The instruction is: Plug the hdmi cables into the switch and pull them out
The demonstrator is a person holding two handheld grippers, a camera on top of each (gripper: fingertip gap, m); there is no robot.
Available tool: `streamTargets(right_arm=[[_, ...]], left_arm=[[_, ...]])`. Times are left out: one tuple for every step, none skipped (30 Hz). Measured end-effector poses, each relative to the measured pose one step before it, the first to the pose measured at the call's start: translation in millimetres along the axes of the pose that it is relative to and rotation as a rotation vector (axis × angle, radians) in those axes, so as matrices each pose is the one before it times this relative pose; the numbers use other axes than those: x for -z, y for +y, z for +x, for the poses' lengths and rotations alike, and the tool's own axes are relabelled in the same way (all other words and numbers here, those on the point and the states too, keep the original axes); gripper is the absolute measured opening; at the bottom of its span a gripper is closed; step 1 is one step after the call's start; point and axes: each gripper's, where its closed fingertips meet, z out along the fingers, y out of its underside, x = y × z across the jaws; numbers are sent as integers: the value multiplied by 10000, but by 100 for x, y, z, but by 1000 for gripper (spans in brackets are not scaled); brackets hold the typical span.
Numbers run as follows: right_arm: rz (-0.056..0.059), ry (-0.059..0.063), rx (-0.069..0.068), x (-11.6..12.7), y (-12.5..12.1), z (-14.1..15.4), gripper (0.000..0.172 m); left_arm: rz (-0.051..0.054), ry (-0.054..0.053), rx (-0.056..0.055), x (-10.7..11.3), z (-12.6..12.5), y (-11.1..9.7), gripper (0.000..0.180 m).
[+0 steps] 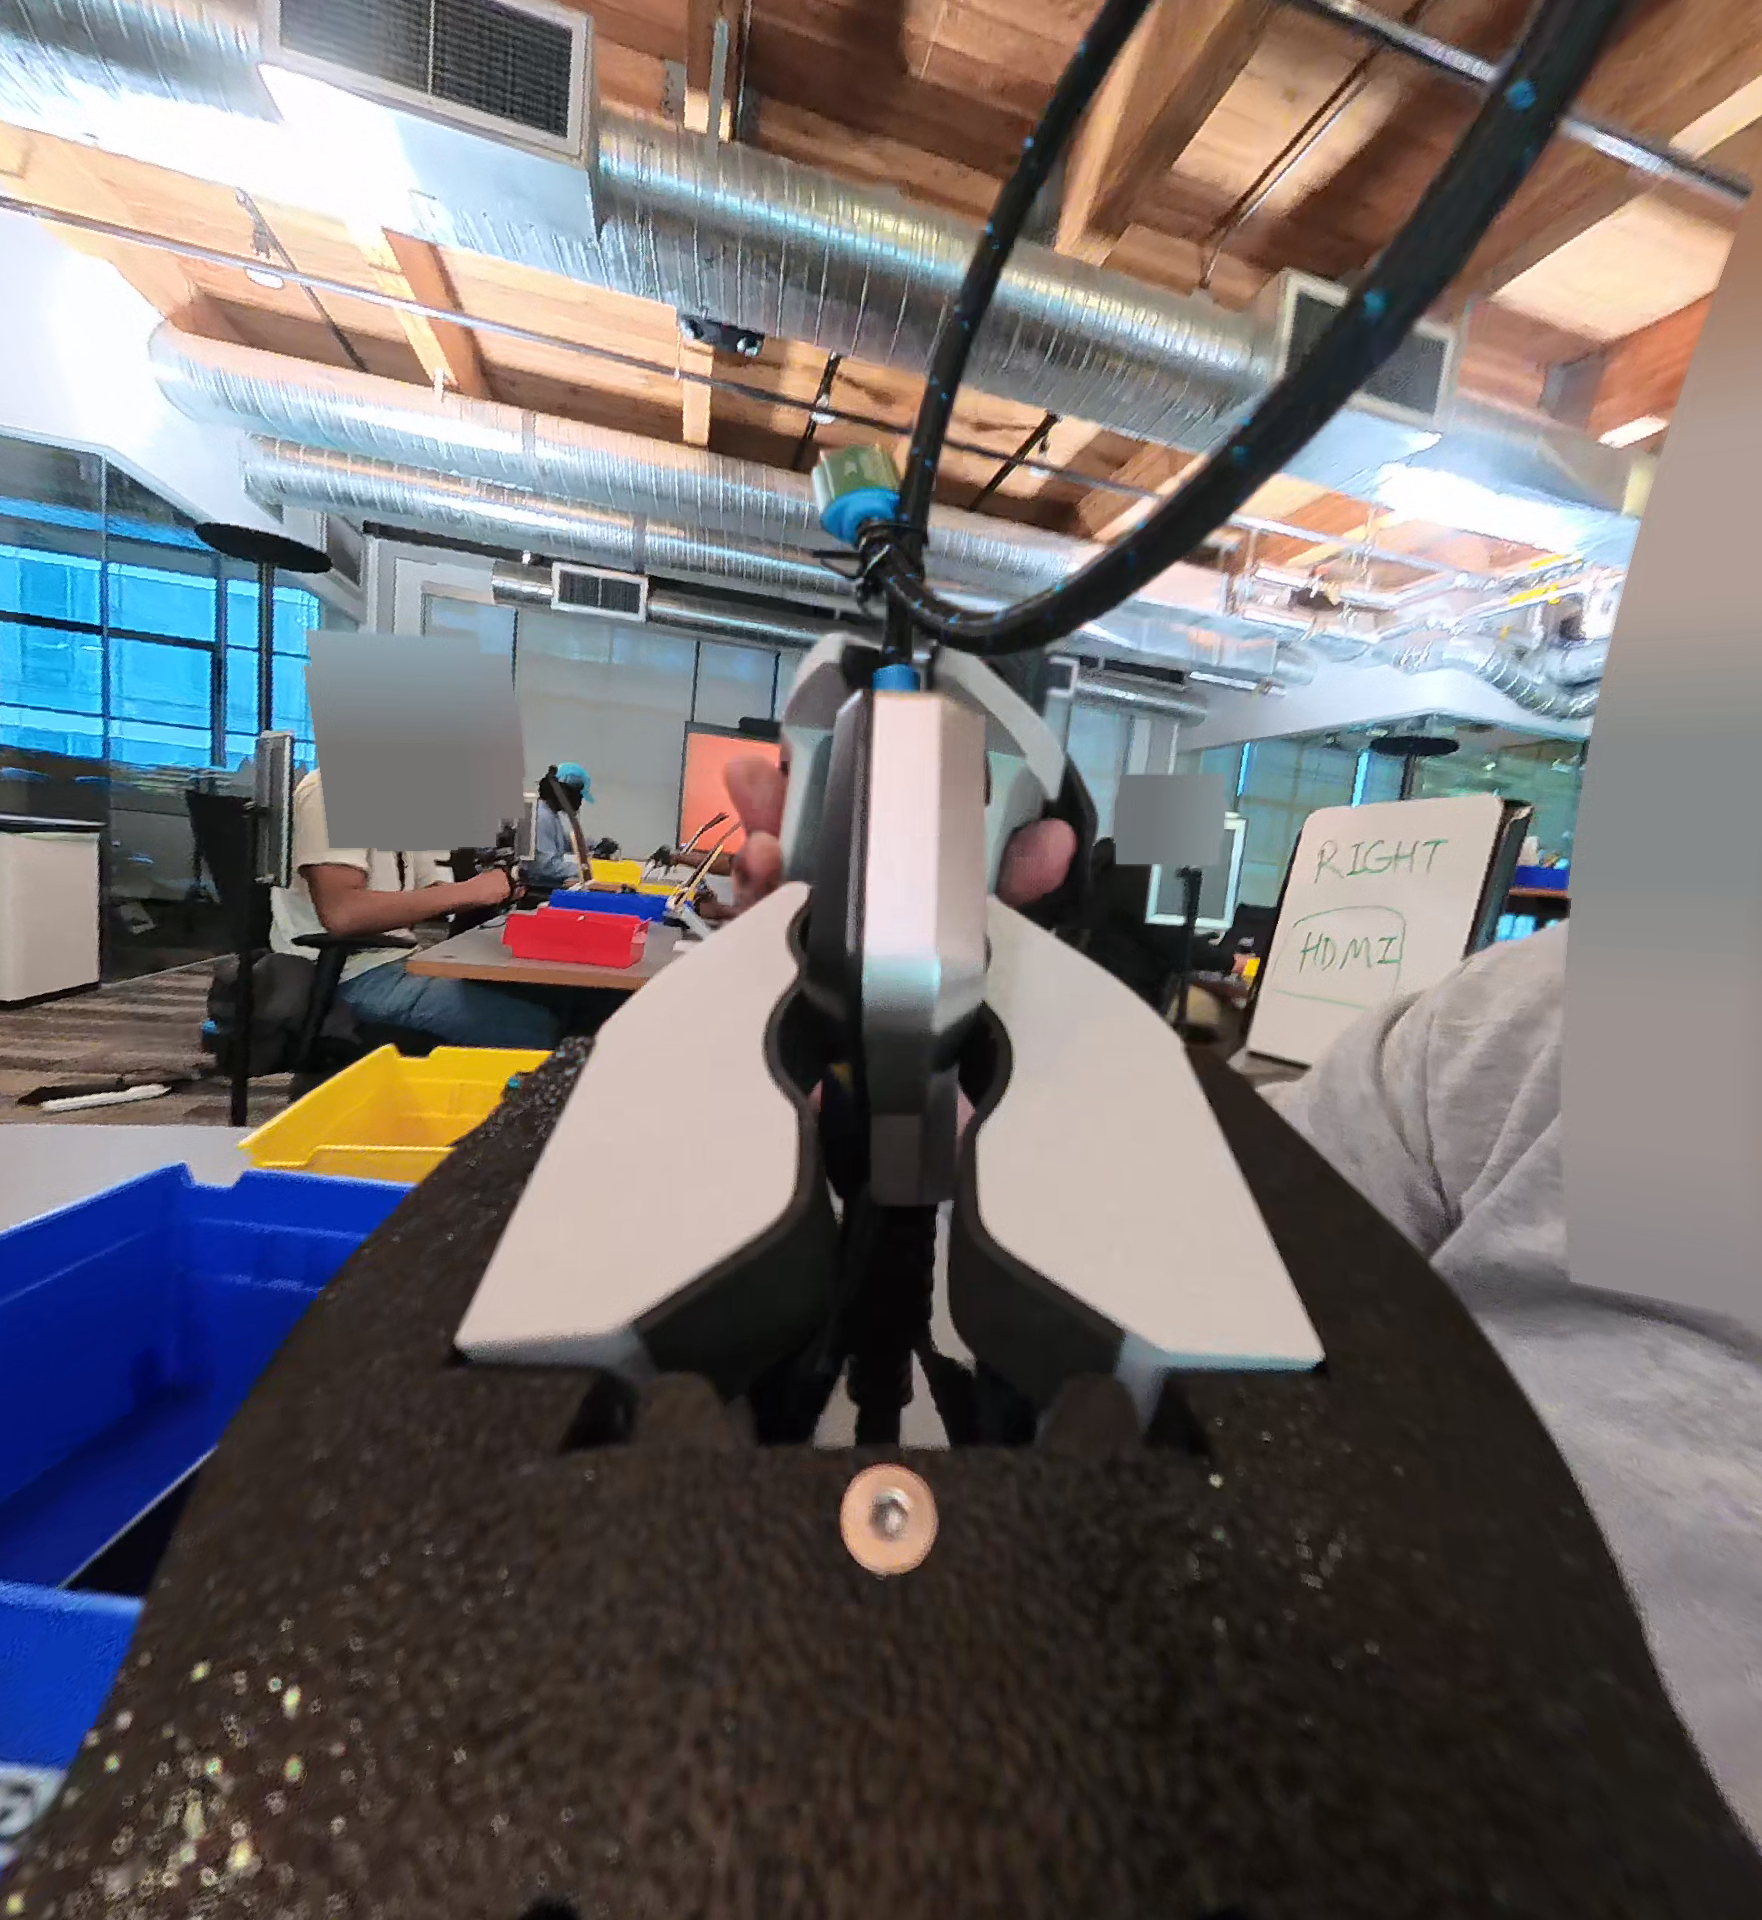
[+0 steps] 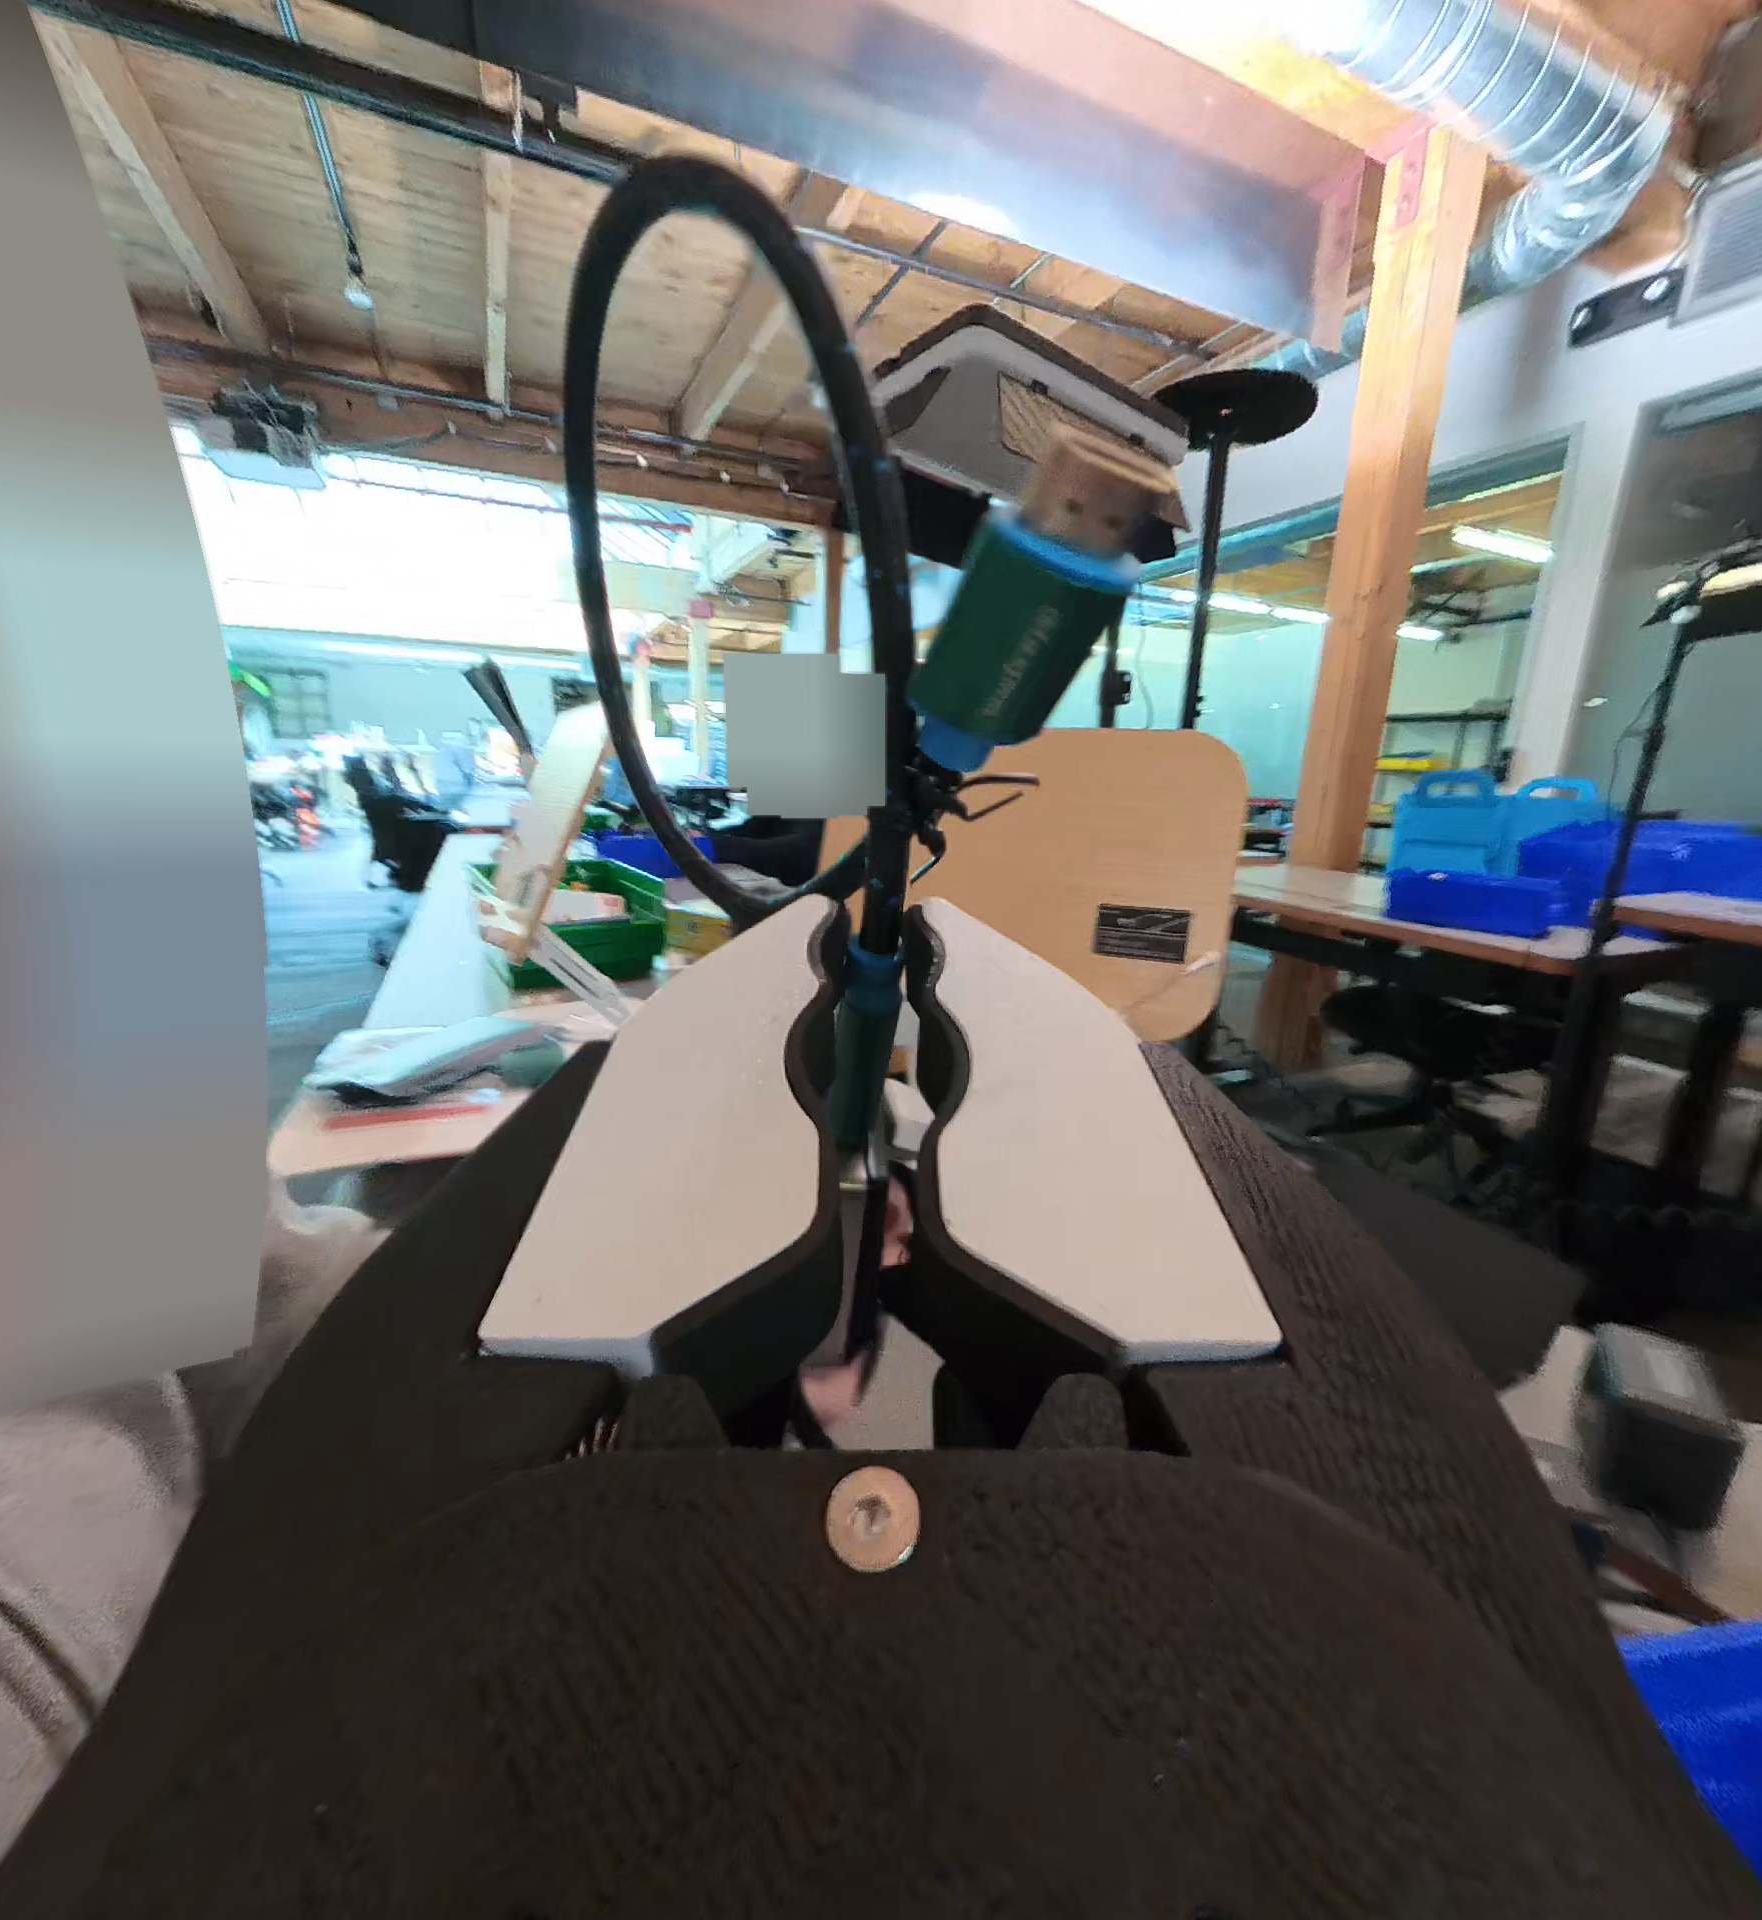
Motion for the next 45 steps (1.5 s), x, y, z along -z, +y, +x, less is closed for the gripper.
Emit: streamTargets(right_arm=[[-85, 249, 451, 303, -33, 388, 18], [30, 395, 310, 566, -310, 655, 33], [43, 427, 267, 889, -398, 846, 43], [-21, 497, 249, 1121, -256, 1063, 45], [-77, 557, 172, 1224, -38, 1231, 46], [-131, 566, 28, 1203, 241, 1313, 45], [-236, 490, -76, 1116, 541, 1247, 45], [-353, 354, -104, 980, 850, 1079, 43], [-424, 219, -83, 819, 1068, 869, 42], [-420, 209, -51, 679, 1149, 787, 42], [-398, 204, 24, 542, 1145, 683, 41], [-445, 172, 139, 399, 1183, 578, 40], [-573, 154, 258, 253, 1271, 525, 38], [-760, 105, 360, 74, 1371, 469, 36], [-968, 42, 396, -104, 1470, 425, 34], [-1160, -68, 374, -301, 1520, 328, 33], [-1325, -267, 362, -449, 1578, 102, 33], [-1456, -417, 324, -561, 1602, -54, 32], [-1491, -531, 240, -662, 1536, -182, 30], [-1446, -633, 134, -730, 1397, -318, 30], [-1364, -590, -15, -789, 1202, -261, 30], [-1318, -445, -142, -827, 1057, -67, 29], [-1225, -232, -159, -809, 859, 186, 28], [-1062, -118, -36, -753, 632, 238, 27], [-862, -63, 42, -691, 390, 189, 27], [-760, -69, 9, -594, 277, 76, 25], [-672, -110, 4, -486, 185, -76, 24], [-595, -59, 46, -398, 148, -94, 24], [-582, 73, 93, -345, 199, 70, 24], [-535, 167, 102, -310, 221, 180, 25], [-420, 155, 55, -266, 121, 183, 26], [-338, 52, 0, -259, 68, 91, 26], [-302, -5, -36, -253, 78, 56, 25], [-252, -55, -48, -277, 48, 37, 25], [-220, -125, -54, -294, 35, -53, 24], [-240, -143, -43, -315, 90, -70, 23], [-204, -116, -6, -285, 44, -51, 21], [-164, -52, 22, -204, 16, 26, 18], [-107, -17, 49, -68, -12, 73, 15], [21, -33, 65, 98, -93, 23, 15], [133, -50, 20, 246, -105, -8, 15], [230, -169, -38, 346, -107, -131, 14], [337, -399, -115, 455, -127, -420, 14], [432, -554, -171, 533, -161, -613, 13], [490, -523, -190, 577, -156, -575, 12]], left_arm=[[-109, -204, -173, 239, -319, -191, 22], [-71, -399, -215, 414, -582, -386, 22], [-120, -563, -251, 525, -865, -432, 22], [-170, -631, -295, 602, -1008, -454, 22], [-231, -654, -361, 621, -1080, -395, 22], [-316, -627, -474, 610, -1081, -261, 22], [-357, -643, -512, 586, -1092, -117, 22], [-367, -656, -488, 534, -1087, -28, 22], [-334, -586, -446, 458, -975, 19, 22], [-268, -487, -385, 380, -823, 33, 22], [-202, -397, -323, 327, -681, 28, 22], [-135, -325, -301, 280, -551, -6, 22], [-101, -257, -269, 232, -454, -11, 22], [-109, -201, -212, 191, -365, 12, 22], [-84, -144, -175, 127, -259, 7, 23], [-42, -108, -166, 76, -170, 0, 22], [8, -108, -154, 31, -141, -17, 22], [16, -84, -145, -2, -82, -7, 22], [-19, -24, -112, -40, 10, 39, 23], [-45, 42, -60, -55, 103, 63, 22], [-30, 69, -49, -67, 168, 37, 22], [3, 61, -85, -58, 183, -2, 22], [1, 78, -110, -45, 226, -12, 22], [-21, 101, -115, -46, 253, 5, 22], [-35, 75, -103, -37, 211, -6, 22], [-48, 24, -97, -29, 149, 8, 22], [-45, -6, -101, -27, 98, 4, 22], [-29, -1, -85, -17, 84, -1, 23], [-20, 24, -53, -23, 93, -11, 22], [-11, 47, -20, -5, 103, -12, 23], [1, 59, -3, 4, 116, -36, 22], [19, 61, -5, 10, 107, -48, 22], [29, 48, -7, 24, 88, -73, 22], [28, 33, 3, 27, 60, -89, 22], [26, 25, 5, 35, 46, -74, 22], [29, 22, 11, 50, 31, -86, 23], [33, 27, 29, 53, 18, -93, 23], [34, 29, 31, 72, 13, -84, 23], [37, 15, 29, 80, -22, -84, 23], [35, 10, 33, 84, -47, -75, 23], [32, 1, 35, 89, -75, -57, 23], [26, -7, 38, 82, -98, -34, 23], [25, -16, 51, 97, -130, -37, 23], [35, -12, 61, 89, -128, -36, 22], [40, -3, 71, 74, -123, -29, 22]])
